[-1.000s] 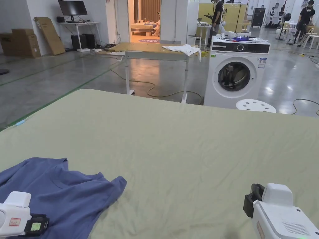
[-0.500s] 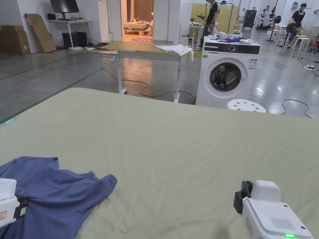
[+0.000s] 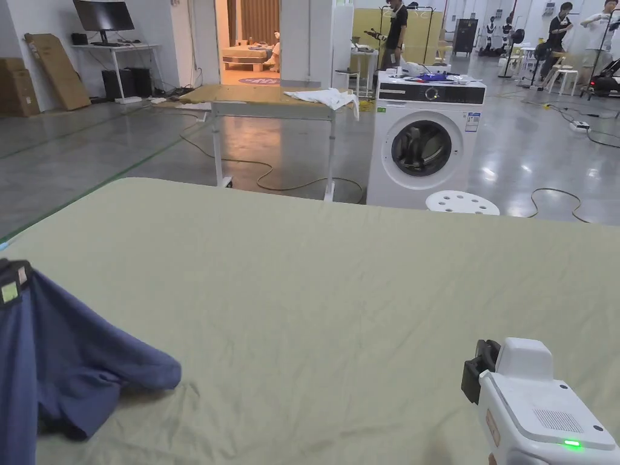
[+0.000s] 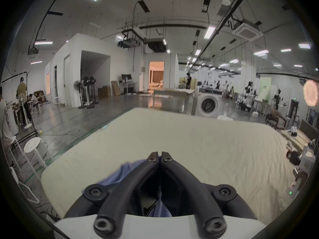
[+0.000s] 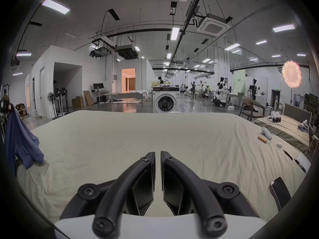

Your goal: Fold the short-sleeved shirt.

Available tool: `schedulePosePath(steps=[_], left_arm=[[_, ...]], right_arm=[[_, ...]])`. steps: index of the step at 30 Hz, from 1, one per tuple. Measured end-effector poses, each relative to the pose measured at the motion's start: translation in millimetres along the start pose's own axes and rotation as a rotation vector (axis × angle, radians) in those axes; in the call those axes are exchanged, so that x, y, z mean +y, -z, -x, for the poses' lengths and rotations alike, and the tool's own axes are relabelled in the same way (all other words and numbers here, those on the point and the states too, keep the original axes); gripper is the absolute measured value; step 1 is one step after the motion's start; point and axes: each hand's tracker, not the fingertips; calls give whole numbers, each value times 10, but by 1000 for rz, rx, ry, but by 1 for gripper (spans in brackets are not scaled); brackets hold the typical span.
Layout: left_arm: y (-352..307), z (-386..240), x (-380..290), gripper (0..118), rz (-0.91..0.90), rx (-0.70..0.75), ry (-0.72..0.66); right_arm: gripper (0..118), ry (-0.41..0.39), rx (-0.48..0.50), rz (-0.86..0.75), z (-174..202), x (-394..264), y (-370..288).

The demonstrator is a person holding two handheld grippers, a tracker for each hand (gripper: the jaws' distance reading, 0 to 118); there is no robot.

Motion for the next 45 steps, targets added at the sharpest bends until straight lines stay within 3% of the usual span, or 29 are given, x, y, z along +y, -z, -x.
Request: schedulePosePath(steps=[9, 17, 27, 35, 38, 41, 42, 45], left_arm=[[-80, -1033, 927, 0, -146, -237, 110], [57, -2414, 1047, 0, -166, -506, 152], [256, -4155, 232, 0, -5, -822, 177], [438, -4559, -745, 0, 196, -903, 172], [431, -4504, -958, 25, 231, -895, 172], [378, -4343, -1035, 63, 217, -874, 166], [339, -4257, -1037, 70, 191, -856, 158], [291, -3960, -985, 71, 111, -778, 129]], right_arm=[[5, 28, -24, -24, -184, 94, -122], [5, 40, -73, -50, -493, 147, -320], [5, 61, -177, -35, -989, 46, -594], [5, 66, -219, 18, -1184, -122, -719], [5, 65, -214, 36, -1171, -161, -706], [5, 57, -193, 44, -1101, -171, -677], [5, 52, -185, 43, -1065, -158, -669], [5, 39, -163, 22, -938, -77, -645]])
